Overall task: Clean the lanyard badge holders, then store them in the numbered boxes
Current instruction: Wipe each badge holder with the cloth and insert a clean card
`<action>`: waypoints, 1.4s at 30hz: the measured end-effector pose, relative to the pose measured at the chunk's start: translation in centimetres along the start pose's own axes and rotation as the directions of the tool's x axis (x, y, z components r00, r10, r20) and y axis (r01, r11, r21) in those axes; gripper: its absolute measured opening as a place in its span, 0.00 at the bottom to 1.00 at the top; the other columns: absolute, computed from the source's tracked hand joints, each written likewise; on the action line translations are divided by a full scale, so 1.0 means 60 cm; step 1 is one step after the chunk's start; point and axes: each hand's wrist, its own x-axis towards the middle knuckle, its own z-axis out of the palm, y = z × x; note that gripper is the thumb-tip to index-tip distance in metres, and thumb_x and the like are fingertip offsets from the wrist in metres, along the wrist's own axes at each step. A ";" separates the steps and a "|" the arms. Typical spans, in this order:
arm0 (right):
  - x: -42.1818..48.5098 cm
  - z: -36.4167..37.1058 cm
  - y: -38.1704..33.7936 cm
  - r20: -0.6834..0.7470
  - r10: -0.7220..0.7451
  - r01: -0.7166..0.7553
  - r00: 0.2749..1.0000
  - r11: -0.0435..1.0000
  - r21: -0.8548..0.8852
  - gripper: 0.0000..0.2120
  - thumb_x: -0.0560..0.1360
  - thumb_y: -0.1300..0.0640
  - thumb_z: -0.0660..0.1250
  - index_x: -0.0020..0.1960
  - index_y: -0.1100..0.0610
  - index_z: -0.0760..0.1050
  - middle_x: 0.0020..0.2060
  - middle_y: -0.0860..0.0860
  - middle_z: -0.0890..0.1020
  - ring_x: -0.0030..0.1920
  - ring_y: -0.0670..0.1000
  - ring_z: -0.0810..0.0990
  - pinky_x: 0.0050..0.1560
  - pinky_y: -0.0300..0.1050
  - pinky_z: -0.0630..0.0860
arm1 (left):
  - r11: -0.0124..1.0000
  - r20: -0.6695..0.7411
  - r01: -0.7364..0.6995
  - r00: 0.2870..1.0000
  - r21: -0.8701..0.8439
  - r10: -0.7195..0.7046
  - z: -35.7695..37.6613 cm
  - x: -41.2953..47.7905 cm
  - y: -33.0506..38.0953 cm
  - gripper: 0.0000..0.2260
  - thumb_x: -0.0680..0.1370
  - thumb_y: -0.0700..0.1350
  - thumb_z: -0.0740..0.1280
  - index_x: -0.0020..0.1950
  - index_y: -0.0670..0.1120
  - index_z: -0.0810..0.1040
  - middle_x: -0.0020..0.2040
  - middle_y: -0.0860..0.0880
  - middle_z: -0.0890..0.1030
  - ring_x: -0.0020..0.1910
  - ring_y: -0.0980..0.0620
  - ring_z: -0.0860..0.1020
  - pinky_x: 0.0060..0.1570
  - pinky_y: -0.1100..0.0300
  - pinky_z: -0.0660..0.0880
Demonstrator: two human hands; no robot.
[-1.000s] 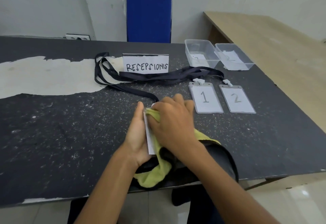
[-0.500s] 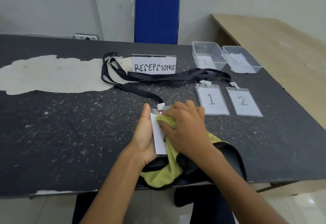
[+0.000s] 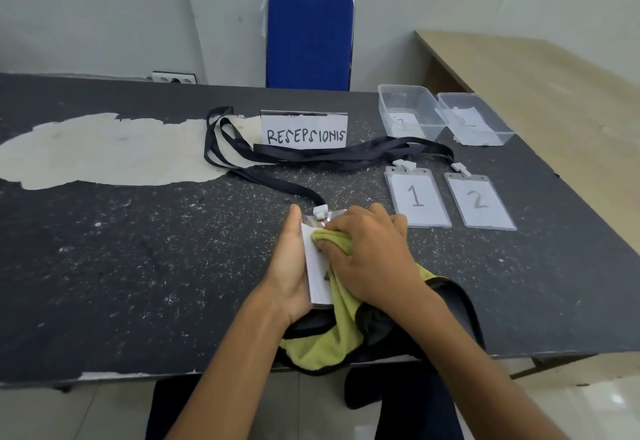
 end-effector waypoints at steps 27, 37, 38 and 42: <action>-0.068 -0.048 0.050 0.150 0.016 -0.026 0.989 0.998 0.061 0.09 0.74 0.43 0.66 0.52 0.43 0.79 0.48 0.40 0.75 0.52 0.46 0.68 0.51 0.48 0.59 | 0.989 -0.131 -0.145 0.982 -0.035 0.139 -0.005 0.002 0.010 0.40 0.77 0.69 0.43 0.53 0.39 0.83 0.50 0.40 0.84 0.44 0.45 0.82 0.49 0.48 0.78; 0.034 0.036 0.001 -0.070 0.234 -0.208 0.970 0.942 0.263 0.06 0.73 0.54 0.68 0.49 0.51 0.74 0.49 0.48 0.75 0.53 0.52 0.70 0.53 0.52 0.72 | 0.952 -0.170 -0.300 0.943 -0.062 0.286 -0.038 -0.042 0.078 0.38 0.78 0.67 0.47 0.58 0.38 0.82 0.57 0.38 0.82 0.55 0.43 0.82 0.52 0.39 0.77; 0.041 0.041 -0.009 -0.060 0.252 -0.221 0.966 0.923 0.315 0.07 0.73 0.55 0.68 0.48 0.51 0.71 0.48 0.47 0.75 0.52 0.52 0.70 0.52 0.52 0.72 | 0.954 -0.162 -0.295 0.945 -0.055 0.283 -0.038 -0.044 0.081 0.38 0.78 0.68 0.47 0.57 0.38 0.82 0.57 0.38 0.82 0.55 0.43 0.82 0.53 0.39 0.76; 0.066 0.042 -0.025 0.027 0.371 -0.340 0.928 0.816 0.468 0.07 0.77 0.49 0.62 0.45 0.53 0.73 0.45 0.50 0.79 0.49 0.54 0.76 0.49 0.51 0.73 | 0.962 -0.156 -0.272 0.951 -0.006 0.268 -0.032 -0.043 0.083 0.38 0.78 0.68 0.47 0.56 0.38 0.82 0.57 0.38 0.82 0.55 0.42 0.81 0.55 0.43 0.77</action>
